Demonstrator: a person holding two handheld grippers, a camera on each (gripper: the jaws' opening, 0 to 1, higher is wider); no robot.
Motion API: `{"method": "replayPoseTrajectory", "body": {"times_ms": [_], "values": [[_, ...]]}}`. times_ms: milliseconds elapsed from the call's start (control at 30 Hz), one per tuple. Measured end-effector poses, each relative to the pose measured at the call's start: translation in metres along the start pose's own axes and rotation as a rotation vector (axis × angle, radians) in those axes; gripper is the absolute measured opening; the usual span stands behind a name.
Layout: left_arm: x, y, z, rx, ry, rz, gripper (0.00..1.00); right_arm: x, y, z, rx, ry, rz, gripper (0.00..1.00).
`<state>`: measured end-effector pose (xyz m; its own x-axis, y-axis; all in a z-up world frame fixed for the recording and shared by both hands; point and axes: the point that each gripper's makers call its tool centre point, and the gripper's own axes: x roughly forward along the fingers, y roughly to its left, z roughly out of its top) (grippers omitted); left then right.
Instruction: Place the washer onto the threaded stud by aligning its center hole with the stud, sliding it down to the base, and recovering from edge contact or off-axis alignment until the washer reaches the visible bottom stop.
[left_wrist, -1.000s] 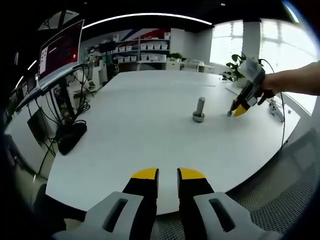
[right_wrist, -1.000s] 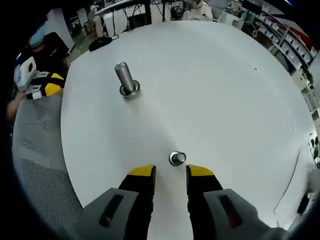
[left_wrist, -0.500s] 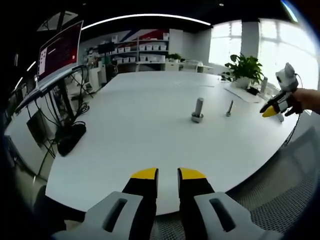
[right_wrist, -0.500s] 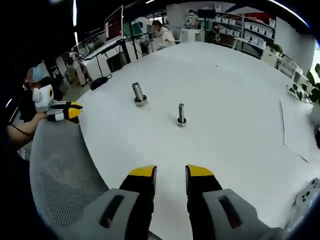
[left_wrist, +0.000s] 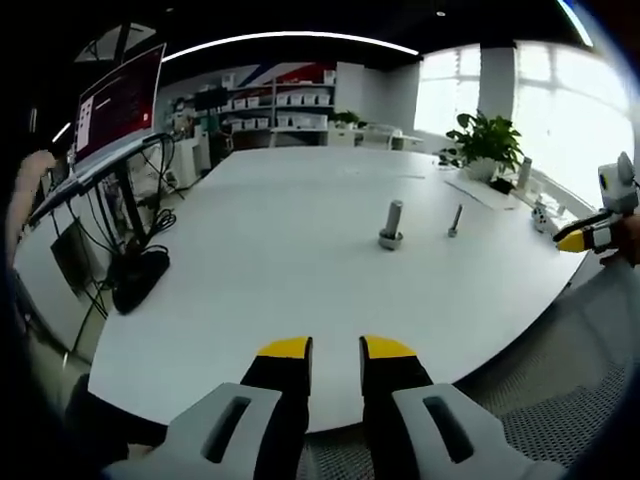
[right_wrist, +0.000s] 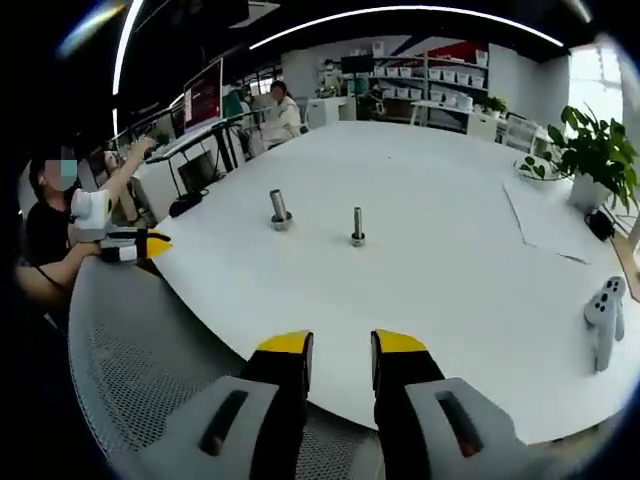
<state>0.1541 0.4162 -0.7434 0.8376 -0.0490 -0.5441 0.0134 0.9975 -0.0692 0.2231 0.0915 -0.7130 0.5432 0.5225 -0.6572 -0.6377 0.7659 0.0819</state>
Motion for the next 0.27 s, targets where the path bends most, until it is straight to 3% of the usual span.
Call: {"method": "replayPoseTrajectory", "body": {"times_ms": [100, 267], "values": [[0.001, 0.001, 0.001, -0.001, -0.004, -0.001, 0.15, -0.001, -0.003, -0.003, 0.005, -0.003, -0.033, 0.26], [-0.001, 0.004, 0.01, -0.044, -0.06, 0.01, 0.13, 0.003, -0.004, -0.017, 0.002, 0.019, -0.048, 0.25]]}}
